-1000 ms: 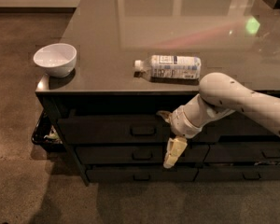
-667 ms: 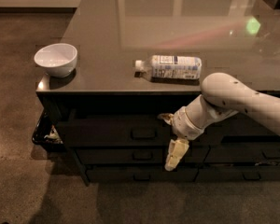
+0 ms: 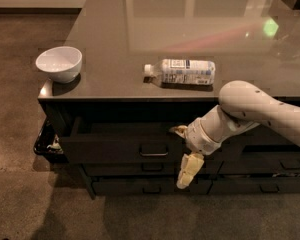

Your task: Open top drawer

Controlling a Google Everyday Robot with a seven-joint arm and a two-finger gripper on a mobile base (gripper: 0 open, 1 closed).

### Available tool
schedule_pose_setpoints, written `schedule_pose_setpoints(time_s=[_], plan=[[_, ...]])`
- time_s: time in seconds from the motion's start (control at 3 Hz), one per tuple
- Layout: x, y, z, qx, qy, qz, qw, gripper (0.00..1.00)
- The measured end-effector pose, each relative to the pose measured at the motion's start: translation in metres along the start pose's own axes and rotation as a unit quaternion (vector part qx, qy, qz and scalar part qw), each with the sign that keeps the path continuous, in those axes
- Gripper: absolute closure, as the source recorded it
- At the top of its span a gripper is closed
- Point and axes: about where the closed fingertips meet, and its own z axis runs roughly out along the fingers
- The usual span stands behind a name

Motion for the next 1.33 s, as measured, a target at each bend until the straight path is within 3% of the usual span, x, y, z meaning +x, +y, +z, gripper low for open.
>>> schedule_pose_setpoints(time_s=[0.67,1.0,1.33], plan=[[-0.008,0.026,0.003,-0.034,-0.004,0.027,0.9990,0.00],[-0.013,0.057,-0.002,-0.043,-0.011,0.054,0.9975,0.00],[-0.013,0.057,-0.002,-0.043,-0.011,0.054,0.9975,0.00]])
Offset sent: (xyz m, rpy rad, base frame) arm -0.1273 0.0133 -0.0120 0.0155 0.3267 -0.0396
